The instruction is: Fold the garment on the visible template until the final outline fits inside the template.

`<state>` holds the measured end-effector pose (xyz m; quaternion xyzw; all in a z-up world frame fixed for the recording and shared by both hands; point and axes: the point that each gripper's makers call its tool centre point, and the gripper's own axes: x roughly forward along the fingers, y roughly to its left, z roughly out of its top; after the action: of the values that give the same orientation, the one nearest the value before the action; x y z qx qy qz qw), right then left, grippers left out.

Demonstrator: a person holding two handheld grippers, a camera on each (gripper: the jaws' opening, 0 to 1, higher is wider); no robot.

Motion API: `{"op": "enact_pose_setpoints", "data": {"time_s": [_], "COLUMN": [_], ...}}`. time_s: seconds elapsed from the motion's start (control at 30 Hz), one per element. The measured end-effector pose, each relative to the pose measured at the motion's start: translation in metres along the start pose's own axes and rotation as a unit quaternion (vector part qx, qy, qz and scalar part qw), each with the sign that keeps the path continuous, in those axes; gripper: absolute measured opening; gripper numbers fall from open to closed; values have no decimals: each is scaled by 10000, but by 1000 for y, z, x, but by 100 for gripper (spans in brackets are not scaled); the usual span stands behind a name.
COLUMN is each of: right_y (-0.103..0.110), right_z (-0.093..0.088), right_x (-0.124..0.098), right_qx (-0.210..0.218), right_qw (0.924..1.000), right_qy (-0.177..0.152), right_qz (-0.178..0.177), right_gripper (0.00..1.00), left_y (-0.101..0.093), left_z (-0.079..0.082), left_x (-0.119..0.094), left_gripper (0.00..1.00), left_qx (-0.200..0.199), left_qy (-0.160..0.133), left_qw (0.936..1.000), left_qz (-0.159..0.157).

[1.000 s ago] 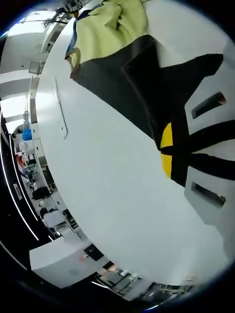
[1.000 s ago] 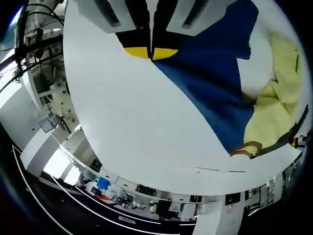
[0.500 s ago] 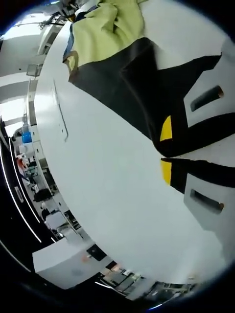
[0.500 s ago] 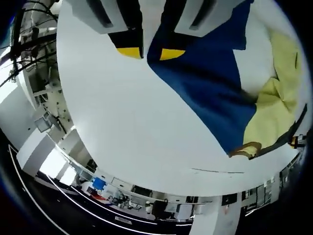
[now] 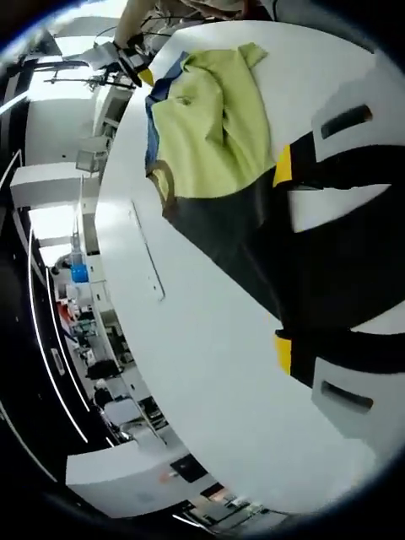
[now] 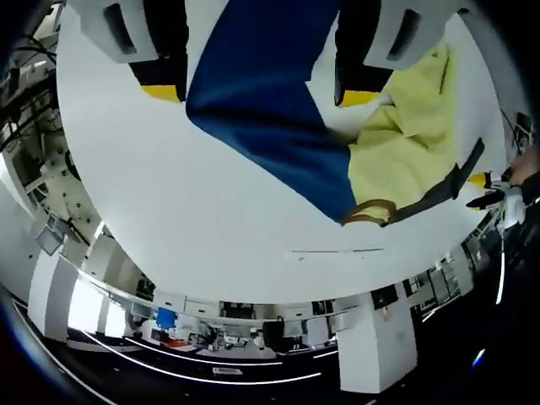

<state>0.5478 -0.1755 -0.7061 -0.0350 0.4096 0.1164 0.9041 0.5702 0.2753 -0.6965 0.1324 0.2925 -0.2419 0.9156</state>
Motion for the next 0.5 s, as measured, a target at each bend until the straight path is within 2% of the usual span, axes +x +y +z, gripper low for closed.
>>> {"op": "enact_pose_setpoints", "data": {"time_s": [0.13,0.2,0.27,0.43,0.5], "right_y": [23,32,42,66,72], "right_z": [-6,-9,-13,-28,-34], "right_x": [-10,-13,-17,-26,-29], "right_qx": [-47,-100,-116,-154,-162], "right_qw": [9996,9992,9988,9974,9972], "right_qy": [61,81,65,123,142], "right_qz": [268,373,470,697,716], "right_gripper": [77,79,79,81,80], "left_y": [-38,-46,-69,-103,-115], "left_z": [3,4,9,16,15], "left_x": [-7,-8,-10,-15,-15], "left_gripper": [74,75,78,85,85], "left_qx": [45,18,-217,-167,-224], "left_qy": [-50,-81,-151,-288,-276], "left_qw": [9991,9988,9966,9939,9930], "left_qz": [-420,-480,-780,-1055,-1125]}}
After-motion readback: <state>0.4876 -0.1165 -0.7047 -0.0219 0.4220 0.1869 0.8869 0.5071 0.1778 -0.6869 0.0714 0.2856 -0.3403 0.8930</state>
